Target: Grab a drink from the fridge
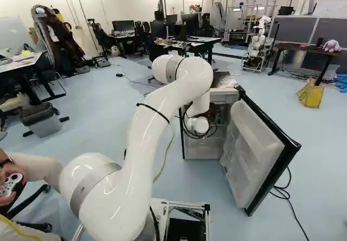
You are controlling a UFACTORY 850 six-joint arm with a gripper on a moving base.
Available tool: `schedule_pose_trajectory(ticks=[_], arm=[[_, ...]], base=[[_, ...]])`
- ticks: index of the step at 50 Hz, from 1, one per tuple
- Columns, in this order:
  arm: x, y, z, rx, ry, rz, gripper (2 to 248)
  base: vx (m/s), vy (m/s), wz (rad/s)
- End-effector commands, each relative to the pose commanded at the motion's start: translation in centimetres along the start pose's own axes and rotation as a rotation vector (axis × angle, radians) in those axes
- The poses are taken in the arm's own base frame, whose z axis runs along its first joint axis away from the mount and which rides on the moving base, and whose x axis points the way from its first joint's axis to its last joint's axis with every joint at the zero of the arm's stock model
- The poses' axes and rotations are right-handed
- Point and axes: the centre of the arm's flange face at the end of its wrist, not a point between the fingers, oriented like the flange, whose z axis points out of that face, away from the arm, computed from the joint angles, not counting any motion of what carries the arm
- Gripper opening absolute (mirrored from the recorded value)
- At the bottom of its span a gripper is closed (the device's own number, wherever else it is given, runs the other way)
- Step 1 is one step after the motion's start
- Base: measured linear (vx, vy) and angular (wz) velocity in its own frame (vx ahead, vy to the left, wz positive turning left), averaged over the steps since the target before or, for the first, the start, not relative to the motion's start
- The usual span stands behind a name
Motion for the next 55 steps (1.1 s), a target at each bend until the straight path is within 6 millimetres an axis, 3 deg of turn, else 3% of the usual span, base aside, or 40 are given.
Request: schedule_pose_trajectory(ticks=[55], arm=[[3.4,0.0,-10.6,-0.035,-0.013,0.028,93]], base=[[0.0,0.0,0.0]])
